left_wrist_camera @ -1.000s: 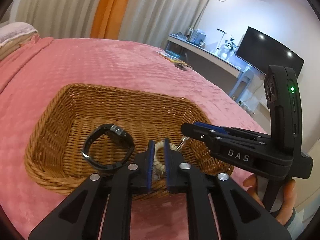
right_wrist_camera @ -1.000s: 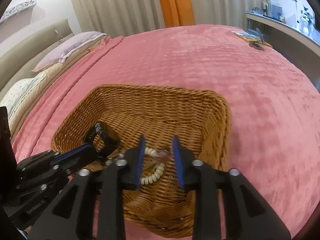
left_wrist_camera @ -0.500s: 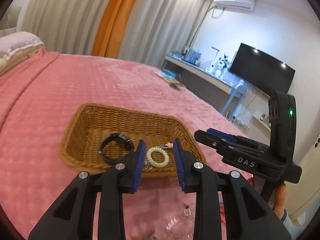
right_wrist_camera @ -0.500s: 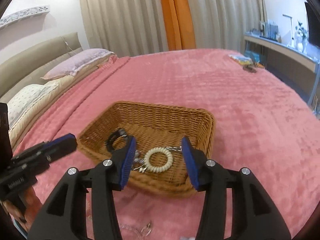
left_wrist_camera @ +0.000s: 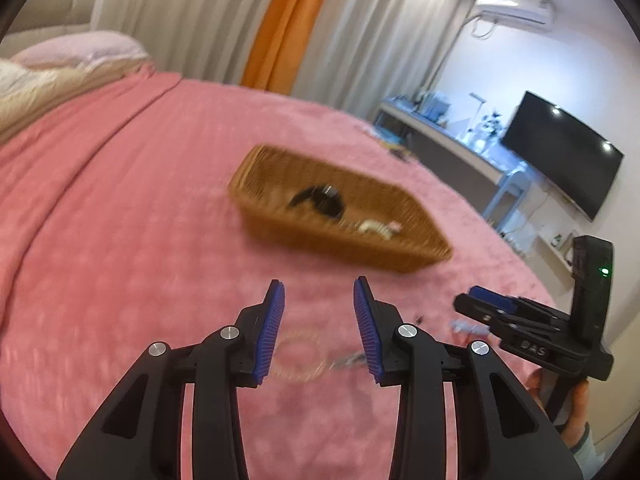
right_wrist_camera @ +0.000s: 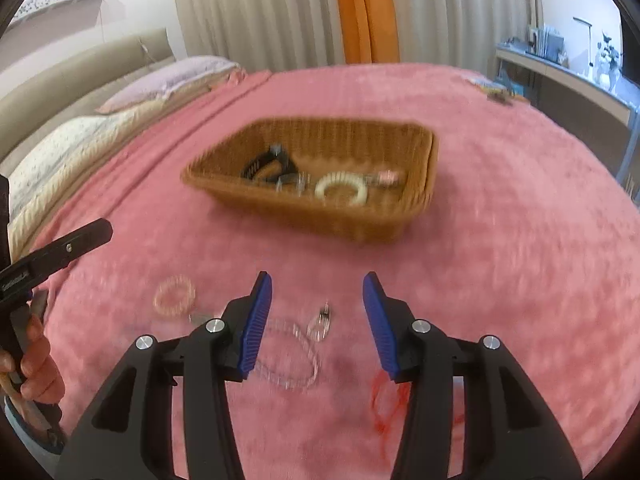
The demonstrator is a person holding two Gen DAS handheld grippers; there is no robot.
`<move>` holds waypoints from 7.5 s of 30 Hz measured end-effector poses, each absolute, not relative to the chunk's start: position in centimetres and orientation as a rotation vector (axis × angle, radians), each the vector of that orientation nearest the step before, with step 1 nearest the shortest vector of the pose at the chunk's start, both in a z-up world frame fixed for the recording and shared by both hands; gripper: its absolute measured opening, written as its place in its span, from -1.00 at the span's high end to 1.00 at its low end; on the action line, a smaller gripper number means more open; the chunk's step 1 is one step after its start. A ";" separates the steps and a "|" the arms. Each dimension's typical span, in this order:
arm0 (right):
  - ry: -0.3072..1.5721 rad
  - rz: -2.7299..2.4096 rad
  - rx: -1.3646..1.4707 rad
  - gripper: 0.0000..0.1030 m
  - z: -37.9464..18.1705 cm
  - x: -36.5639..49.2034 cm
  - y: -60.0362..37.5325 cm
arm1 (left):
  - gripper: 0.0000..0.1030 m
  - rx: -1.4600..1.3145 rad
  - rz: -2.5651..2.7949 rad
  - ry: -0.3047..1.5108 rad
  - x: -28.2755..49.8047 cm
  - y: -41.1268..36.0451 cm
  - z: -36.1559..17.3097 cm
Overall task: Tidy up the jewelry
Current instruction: 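Move both tools back toward the crystal bead bracelets, then grasp a crystal bracelet with left tool while right tool grasps another bracelet, then carry both bracelets into the basket and open both tools, then grasp the blue hair clip with right tool while left tool approaches purple coil, then grasp the purple coil hair tie with the left tool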
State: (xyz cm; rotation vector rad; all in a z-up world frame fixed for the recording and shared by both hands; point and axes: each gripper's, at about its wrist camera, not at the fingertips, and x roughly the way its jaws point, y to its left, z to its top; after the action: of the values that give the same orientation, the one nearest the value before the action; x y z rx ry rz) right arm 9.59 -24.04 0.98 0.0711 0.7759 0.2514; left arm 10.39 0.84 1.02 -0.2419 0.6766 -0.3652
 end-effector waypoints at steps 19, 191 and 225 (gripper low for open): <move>0.901 0.232 0.000 0.32 -4.3 8.7 -21.9 | 0.32 -0.149 -0.239 0.839 11.6 -0.2 -4.9; 0.908 0.208 -0.073 0.44 -3.8 9.0 -31.4 | -0.04 0.007 -0.262 0.842 -5.0 -9.6 -4.9; 0.869 0.191 0.030 0.79 -4.0 -0.9 -26.2 | 0.35 -0.047 -0.329 0.874 -5.9 -7.7 -5.5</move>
State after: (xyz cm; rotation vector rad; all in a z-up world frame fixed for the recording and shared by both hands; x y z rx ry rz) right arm -0.87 -26.24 -3.97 0.0305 0.8693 0.1906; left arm -5.94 -7.69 -5.50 -0.0466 0.8740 -0.3292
